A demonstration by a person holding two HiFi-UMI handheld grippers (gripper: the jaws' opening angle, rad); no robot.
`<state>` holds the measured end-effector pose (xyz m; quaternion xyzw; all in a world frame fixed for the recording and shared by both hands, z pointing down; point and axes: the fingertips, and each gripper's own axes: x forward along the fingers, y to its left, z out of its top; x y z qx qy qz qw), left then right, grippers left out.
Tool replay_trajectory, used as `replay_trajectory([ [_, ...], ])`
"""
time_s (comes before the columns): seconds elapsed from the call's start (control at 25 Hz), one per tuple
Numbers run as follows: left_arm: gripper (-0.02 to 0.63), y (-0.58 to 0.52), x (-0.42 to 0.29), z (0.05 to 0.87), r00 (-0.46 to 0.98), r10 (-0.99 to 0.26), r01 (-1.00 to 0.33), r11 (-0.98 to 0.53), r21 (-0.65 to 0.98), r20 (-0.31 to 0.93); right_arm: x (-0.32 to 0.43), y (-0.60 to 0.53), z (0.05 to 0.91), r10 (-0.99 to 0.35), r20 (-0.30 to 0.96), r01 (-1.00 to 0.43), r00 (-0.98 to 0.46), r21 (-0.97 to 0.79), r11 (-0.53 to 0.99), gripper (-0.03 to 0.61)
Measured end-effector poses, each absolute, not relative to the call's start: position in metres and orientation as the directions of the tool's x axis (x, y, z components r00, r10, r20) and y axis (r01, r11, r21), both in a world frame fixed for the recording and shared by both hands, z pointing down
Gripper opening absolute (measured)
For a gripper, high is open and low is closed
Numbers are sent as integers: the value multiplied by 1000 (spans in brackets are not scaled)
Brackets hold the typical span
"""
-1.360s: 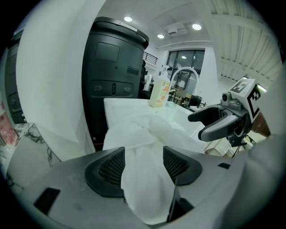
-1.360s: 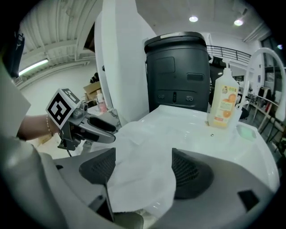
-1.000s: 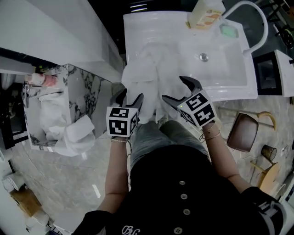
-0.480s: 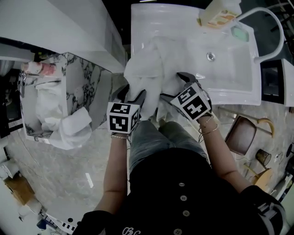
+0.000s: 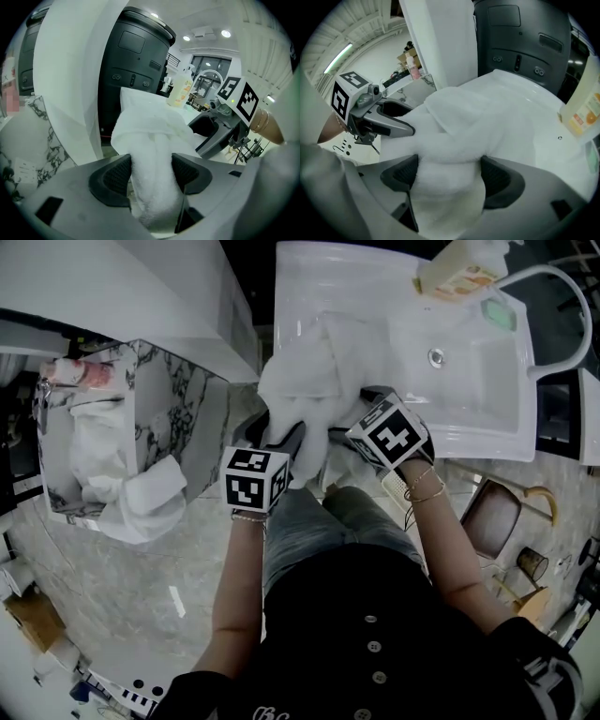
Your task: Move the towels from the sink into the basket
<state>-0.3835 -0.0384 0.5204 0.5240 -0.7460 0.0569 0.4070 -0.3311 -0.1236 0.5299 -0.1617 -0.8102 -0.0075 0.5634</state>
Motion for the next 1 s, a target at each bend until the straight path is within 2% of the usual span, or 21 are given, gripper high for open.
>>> replay_trajectory([
  [0.24,247,-39,-385,522,-100,-729,-827,440,352,677,-330,-118,531,301,910,268,-286,-226,937,372],
  [0.48,244,-35,-387,521,-115,-725,-831,444,334,679,-329,-104,524,301,899,297,-319,-207,932,207],
  [0.56,225,-32,-387,518,-115,-723,-839,438,323,681,-330,-102,523,279,899,298,-338,-179,938,157],
  [0.72,173,-26,-387,510,-109,-730,-855,416,311,675,-330,-104,517,242,885,268,-398,-140,953,97],
  [0.84,123,-25,-391,499,-107,-740,-878,383,286,664,-332,-103,507,234,857,216,-459,-149,965,88],
  [0.88,70,-26,-391,494,-100,-748,-889,364,280,656,-331,-103,504,230,847,196,-479,-152,969,86],
  [1.0,60,-34,-382,483,-55,-771,-916,292,276,634,-329,-103,492,204,818,140,-538,-152,978,83],
])
